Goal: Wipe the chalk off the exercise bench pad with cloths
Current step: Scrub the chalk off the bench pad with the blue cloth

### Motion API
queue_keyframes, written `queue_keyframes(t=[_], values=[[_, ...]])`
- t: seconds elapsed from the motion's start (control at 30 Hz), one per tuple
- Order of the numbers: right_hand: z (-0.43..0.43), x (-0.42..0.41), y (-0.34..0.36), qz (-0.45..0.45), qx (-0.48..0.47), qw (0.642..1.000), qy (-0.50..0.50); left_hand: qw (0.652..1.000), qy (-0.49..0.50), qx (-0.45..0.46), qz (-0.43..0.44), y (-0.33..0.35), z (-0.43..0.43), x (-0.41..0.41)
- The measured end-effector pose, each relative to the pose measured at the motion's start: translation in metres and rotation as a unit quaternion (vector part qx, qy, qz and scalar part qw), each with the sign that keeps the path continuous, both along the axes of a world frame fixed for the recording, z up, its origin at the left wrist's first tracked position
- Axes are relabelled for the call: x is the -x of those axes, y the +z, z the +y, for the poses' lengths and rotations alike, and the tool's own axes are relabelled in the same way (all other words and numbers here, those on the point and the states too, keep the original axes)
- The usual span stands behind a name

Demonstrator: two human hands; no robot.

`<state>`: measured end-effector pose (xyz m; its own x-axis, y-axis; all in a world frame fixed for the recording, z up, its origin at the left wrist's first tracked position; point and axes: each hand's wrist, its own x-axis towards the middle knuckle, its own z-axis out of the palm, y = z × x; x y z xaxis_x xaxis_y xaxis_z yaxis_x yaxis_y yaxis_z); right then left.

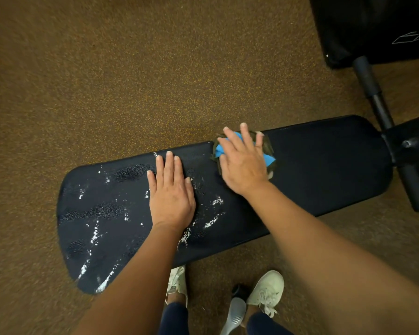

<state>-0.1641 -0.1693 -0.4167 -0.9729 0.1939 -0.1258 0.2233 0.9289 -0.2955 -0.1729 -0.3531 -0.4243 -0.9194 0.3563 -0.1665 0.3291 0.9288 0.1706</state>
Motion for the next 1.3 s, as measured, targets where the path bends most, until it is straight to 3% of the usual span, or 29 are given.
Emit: queue_keyframes(t=[0.17,0.4,0.63,0.83,1.03,1.2,1.3], values=[[-0.022,0.010,0.000,-0.004,0.016,0.996,0.089,1.000,0.000,-0.002,0.001,-0.002,-0.001,0.000],[-0.006,0.003,-0.001,0.003,-0.002,0.999,-0.043,1.000,-0.004,0.004,0.004,-0.003,-0.001,0.000],[-0.011,0.008,-0.005,0.018,0.011,0.999,0.050,1.000,-0.005,0.004,0.005,-0.003,-0.001,0.000],[-0.013,0.008,-0.007,-0.004,-0.035,0.998,-0.055,1.000,-0.006,0.007,0.009,-0.003,-0.001,-0.001],[-0.010,-0.004,-0.004,-0.006,-0.044,0.992,0.119,1.000,-0.006,0.009,0.007,-0.003,-0.001,-0.001],[-0.003,0.006,-0.005,-0.042,-0.080,0.996,-0.029,1.000,-0.009,0.011,0.006,-0.004,-0.001,0.000],[-0.031,0.009,-0.004,-0.035,-0.056,0.997,0.045,1.000,-0.006,0.011,0.008,-0.004,0.000,0.000]])
